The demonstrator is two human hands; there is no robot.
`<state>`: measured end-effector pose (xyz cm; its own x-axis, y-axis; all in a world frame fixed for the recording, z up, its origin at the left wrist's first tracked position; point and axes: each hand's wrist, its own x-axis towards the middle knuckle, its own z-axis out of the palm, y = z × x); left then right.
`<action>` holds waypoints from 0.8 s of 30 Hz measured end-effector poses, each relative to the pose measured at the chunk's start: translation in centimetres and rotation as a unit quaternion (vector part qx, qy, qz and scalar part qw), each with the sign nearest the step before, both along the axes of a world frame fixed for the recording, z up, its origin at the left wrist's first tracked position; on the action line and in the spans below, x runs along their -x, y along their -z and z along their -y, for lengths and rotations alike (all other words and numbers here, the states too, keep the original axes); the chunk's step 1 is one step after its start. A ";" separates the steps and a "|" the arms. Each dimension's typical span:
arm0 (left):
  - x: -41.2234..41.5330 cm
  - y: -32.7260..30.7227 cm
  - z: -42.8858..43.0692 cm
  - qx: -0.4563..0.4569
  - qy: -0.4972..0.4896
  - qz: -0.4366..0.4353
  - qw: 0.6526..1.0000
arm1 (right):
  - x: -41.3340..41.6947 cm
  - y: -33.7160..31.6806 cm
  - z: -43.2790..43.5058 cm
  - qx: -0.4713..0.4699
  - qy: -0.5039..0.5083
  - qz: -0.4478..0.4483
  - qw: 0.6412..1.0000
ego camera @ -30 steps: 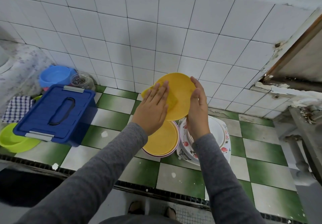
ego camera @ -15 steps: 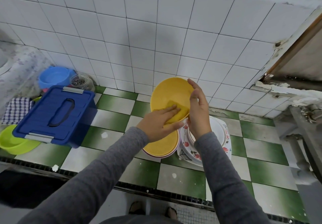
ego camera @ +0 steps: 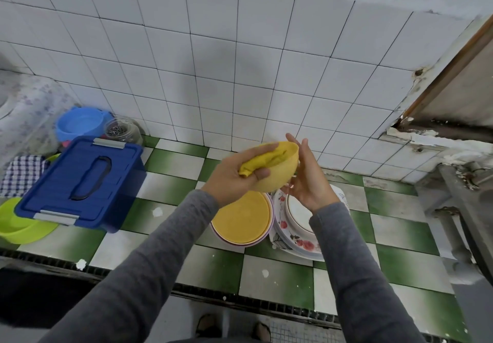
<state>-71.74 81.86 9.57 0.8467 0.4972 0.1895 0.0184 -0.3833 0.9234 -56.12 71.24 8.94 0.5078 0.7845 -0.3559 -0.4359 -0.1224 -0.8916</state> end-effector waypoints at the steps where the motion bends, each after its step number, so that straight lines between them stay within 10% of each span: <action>1: 0.0 -0.5 -0.1 0.079 -0.019 0.024 0.996 | 0.0 0.1 0.2 0.010 -0.006 0.022 1.000; 11: -0.4 -0.2 -1.5 0.431 -0.178 0.156 0.871 | 0.9 1.3 2.4 -0.138 0.057 0.003 0.989; 19: -0.5 2.1 -0.8 0.204 -0.364 0.095 0.904 | 1.4 0.2 3.3 -0.168 0.102 -0.090 0.976; 24: -0.8 1.6 -0.5 0.197 -0.378 0.115 0.897 | 2.5 -1.9 3.2 -0.121 0.124 0.045 0.984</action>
<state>-70.90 82.40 7.95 0.2005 0.9797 -0.0016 -0.0723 0.0164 0.9972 -58.58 68.05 10.85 0.7156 0.6883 -0.1192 -0.3438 0.1985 -0.9178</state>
